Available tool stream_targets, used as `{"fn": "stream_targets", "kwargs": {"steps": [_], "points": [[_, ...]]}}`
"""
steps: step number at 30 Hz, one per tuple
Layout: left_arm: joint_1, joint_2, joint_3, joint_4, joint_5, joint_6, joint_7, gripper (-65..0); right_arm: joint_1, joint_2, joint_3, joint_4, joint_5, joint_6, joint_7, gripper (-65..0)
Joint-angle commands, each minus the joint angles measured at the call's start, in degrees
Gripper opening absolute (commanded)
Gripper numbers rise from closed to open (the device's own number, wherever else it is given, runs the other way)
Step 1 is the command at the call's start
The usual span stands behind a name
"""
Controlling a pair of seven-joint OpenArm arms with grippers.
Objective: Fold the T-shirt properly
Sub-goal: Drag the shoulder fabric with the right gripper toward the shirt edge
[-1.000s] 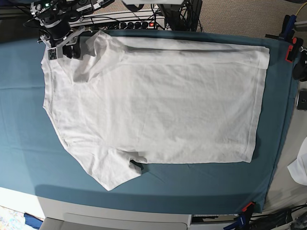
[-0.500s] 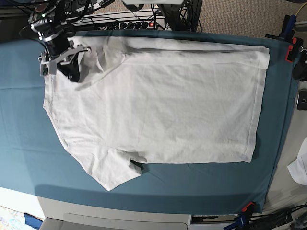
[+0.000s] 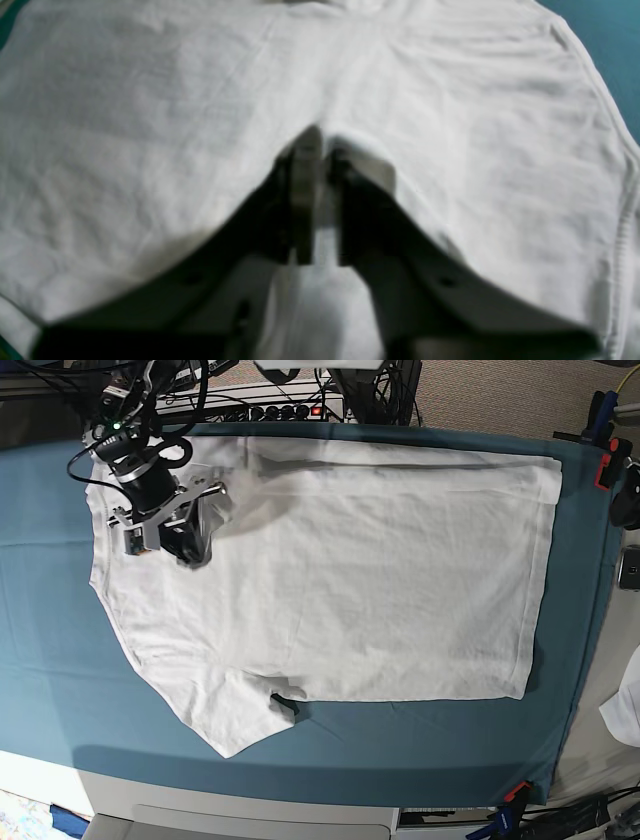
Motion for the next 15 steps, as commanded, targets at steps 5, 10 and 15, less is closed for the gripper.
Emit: {"fn": "stream_targets", "kwargs": {"steps": [5,10,15], "points": [[0.00,-1.27,-0.55,0.74,-1.07,-0.30,-1.46,-44.4,0.63,0.52,0.26,0.79,-3.02,-4.63,3.72,-48.9],[0.00,-1.27,-0.55,0.74,-1.07,-0.30,-1.46,-44.4,0.63,0.55,0.28,0.79,-6.19,-8.07,3.98,-48.9],[0.04,-1.27,-0.55,0.74,-1.05,-0.30,-1.40,-44.4,1.18,0.52,4.70,0.81,-6.40,-9.31,4.26,-49.6]]}}
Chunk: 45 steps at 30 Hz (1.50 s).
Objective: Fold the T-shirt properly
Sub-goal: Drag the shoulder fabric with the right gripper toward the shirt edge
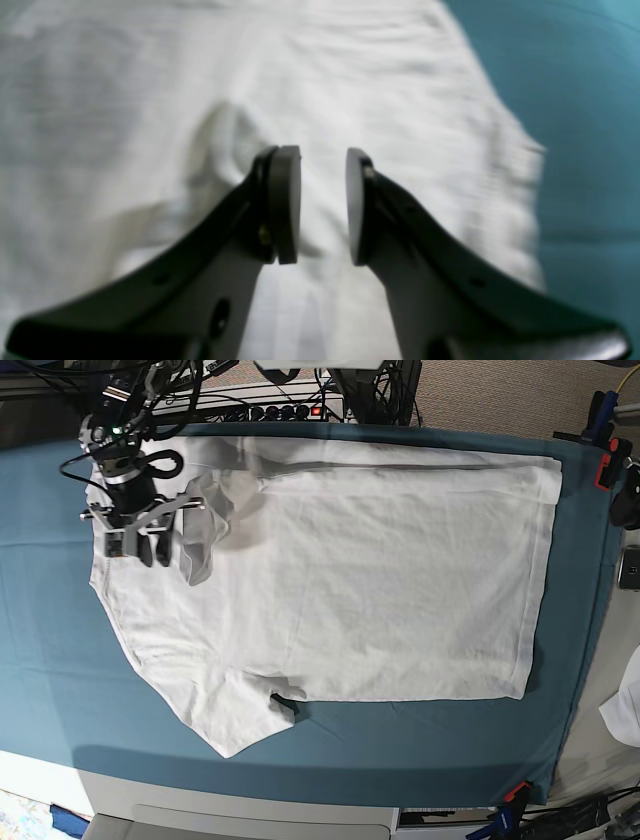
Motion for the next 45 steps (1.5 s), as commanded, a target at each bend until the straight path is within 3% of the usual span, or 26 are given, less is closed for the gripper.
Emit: {"fn": "stream_targets", "kwargs": {"steps": [1,4,10,17,23,30,37,45], "points": [[0.09,-1.29,-0.55,0.74,-1.07,-0.30,-1.38,-44.4,0.59,0.55,1.73,0.81,0.92,-0.44,1.31,-51.6],[0.17,-1.29,-0.55,0.74,-1.09,-0.30,-1.42,-44.4,0.61,0.52,6.10,0.81,3.54,-2.40,-2.21,-65.0],[0.15,-1.27,-0.55,0.74,-1.09,-0.30,-1.44,-44.4,-3.02,0.31,8.07,0.79,14.25,-2.75,-7.67,-65.0],[0.15,-1.16,-0.55,0.74,-1.09,-0.30,-1.44,-44.4,-6.01,-1.90,0.50,0.79,13.97,-4.35,-7.15,-65.0],[0.13,-1.14,-0.55,0.74,-1.09,-0.30,-1.46,-44.4,-5.81,-3.96,-10.58,0.79,12.83,-5.49,-5.75,-65.0],[0.15,-1.14,-0.55,0.74,-1.07,-0.30,-1.44,-44.4,-2.67,-4.42,-20.06,0.79,3.50,-5.46,-0.20,-65.0],[0.15,-1.16,-0.55,0.74,-1.05,-0.30,-1.44,-44.4,1.18,-4.39,-17.05,0.81,-1.44,-5.46,0.35,-65.0],[0.13,-1.14,-0.55,0.74,-1.07,-0.30,-2.99,-44.4,2.03,-0.90,-2.10,0.81,-2.45,-5.44,0.02,-65.0]]}}
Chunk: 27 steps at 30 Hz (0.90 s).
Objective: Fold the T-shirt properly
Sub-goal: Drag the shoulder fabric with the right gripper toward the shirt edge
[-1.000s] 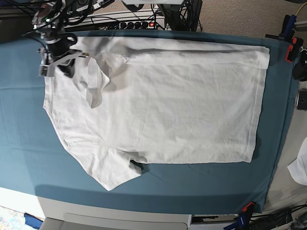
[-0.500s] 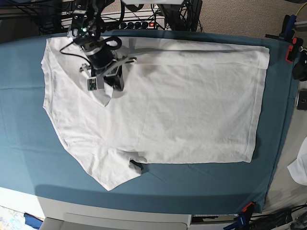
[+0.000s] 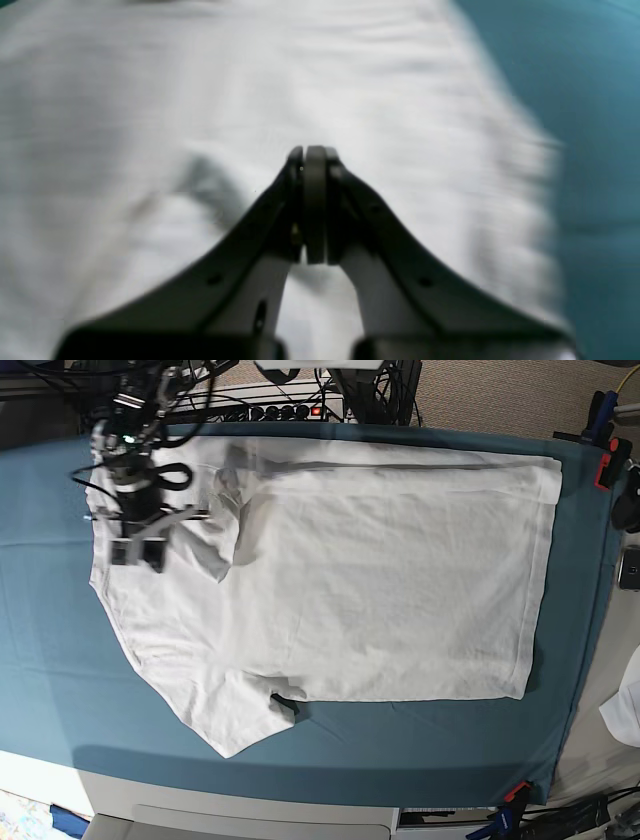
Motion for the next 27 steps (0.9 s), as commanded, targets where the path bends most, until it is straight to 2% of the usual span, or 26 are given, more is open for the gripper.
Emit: {"fn": "stream_targets", "kwargs": {"steps": [1,5,11,14,23,27], "points": [[0.09,-1.29,-0.55,0.74,-1.14,-0.30,-1.27,-44.4,0.28,1.01,1.99,0.98,1.64,-0.15,1.03,-65.0],[0.09,-1.29,-0.55,0.74,-1.11,-0.30,-1.27,-44.4,0.28,2.86,10.47,0.98,8.24,0.26,-0.74,-65.0],[0.11,-1.27,-0.55,0.74,-1.16,-0.30,-1.33,-44.4,-0.57,2.97,18.84,0.98,17.81,5.05,-3.23,-65.0],[0.09,-1.29,-0.55,0.74,-1.16,-0.30,-1.88,-44.3,-1.51,2.95,20.28,0.98,20.26,5.44,-3.23,-65.0],[0.09,-1.27,-0.55,0.74,-1.16,-0.30,-2.78,-44.3,-2.10,2.95,20.24,0.98,21.44,5.90,-3.26,-65.0],[-0.04,-1.25,-0.55,0.74,-1.14,-0.30,-2.80,-44.4,-2.10,2.93,20.24,0.98,21.59,8.72,-3.26,-65.0]]}}
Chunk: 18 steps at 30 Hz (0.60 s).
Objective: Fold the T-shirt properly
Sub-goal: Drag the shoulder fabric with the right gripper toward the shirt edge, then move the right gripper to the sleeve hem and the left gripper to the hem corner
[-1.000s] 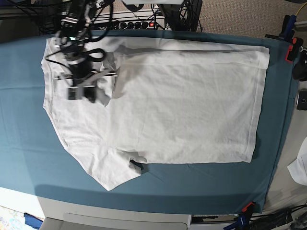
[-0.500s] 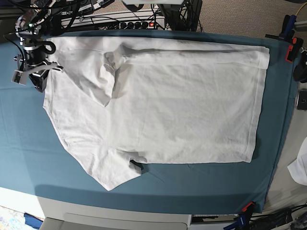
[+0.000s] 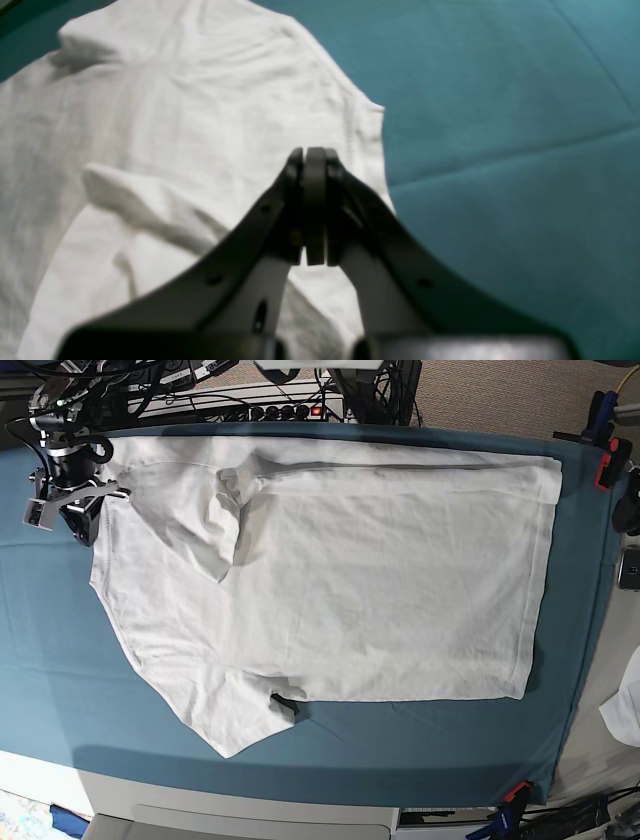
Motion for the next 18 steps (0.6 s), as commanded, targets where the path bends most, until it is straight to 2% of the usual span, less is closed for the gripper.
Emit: {"fn": "stream_targets", "kwargs": {"steps": [1,14,18], "points": [[0.00,-1.25,-0.55,0.74,-1.16,-0.30,-1.68,-44.4,0.11,0.66,0.17,0.98,0.87,0.57,1.46,-65.0],[-2.25,-1.31,0.04,0.74,-0.74,-0.30,-3.74,-44.3,0.15,0.66,0.11,0.98,0.87,0.55,1.51,-65.0],[-8.02,-1.62,5.62,0.74,8.15,-0.30,-9.29,-44.4,0.61,0.68,0.04,0.98,0.87,0.55,1.90,-65.0]]}}
